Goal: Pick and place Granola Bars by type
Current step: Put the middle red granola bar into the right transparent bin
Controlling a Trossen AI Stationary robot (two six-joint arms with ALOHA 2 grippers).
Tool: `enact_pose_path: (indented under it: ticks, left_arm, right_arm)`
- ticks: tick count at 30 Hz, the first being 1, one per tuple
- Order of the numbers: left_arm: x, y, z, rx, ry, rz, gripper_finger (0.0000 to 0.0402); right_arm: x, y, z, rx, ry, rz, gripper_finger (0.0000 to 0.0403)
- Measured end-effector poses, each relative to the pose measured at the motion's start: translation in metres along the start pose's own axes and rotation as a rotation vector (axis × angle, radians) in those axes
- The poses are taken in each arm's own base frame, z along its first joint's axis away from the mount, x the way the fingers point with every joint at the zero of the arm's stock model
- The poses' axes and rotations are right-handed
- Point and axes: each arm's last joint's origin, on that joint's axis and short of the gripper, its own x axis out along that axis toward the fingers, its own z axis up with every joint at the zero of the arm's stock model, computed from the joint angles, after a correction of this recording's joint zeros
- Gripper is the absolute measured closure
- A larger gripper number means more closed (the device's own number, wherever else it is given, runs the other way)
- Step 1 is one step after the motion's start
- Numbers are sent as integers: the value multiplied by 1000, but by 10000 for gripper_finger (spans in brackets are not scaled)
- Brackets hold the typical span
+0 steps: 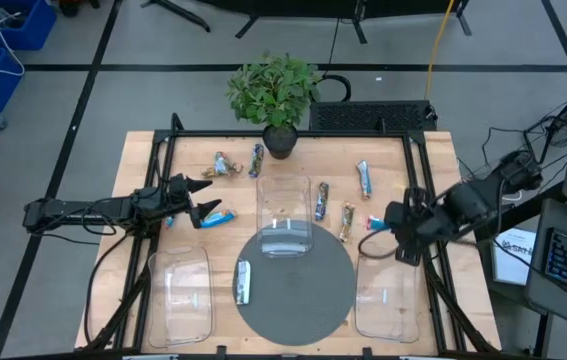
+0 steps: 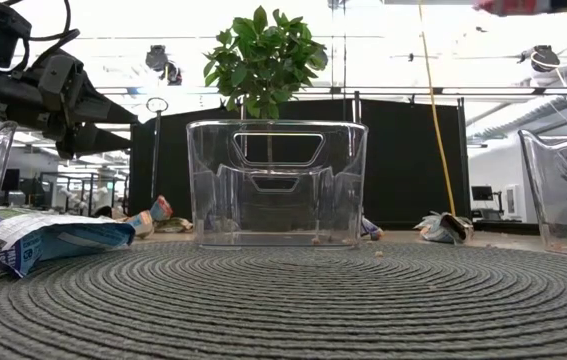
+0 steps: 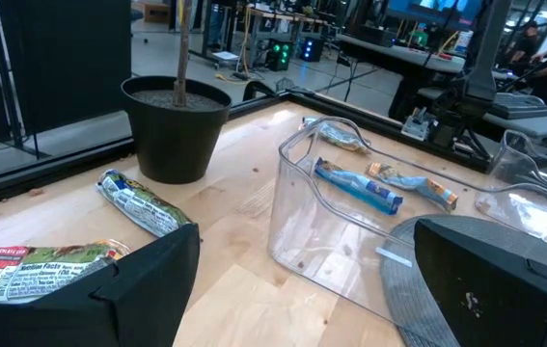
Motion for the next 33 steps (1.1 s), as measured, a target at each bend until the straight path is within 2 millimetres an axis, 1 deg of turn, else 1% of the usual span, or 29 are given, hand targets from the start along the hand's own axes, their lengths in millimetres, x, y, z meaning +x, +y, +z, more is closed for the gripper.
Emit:
enact_pose_path:
  ticks: [5,11,16,21,25,33]
  left_arm:
    - [0,0,0,0,0,0,23]
    - [0,0,0,0,0,0,23]
    - [0,0,0,0,0,0,23]
    - [0,0,0,0,0,0,23]
    - [0,0,0,0,-1,0,23]
    - [0,0,0,0,0,0,23]
  right_arm:
    - [24,17,-14,-12,13,-3,397]
    - [57,32,-34,-86,36,-7,397]
    - [80,35,-50,-93,64,-42,397]
    - [104,39,-61,-87,61,-34,397]
    - [123,40,-67,-60,55,-25,397]
    - [154,42,-76,-74,54,-24,398]
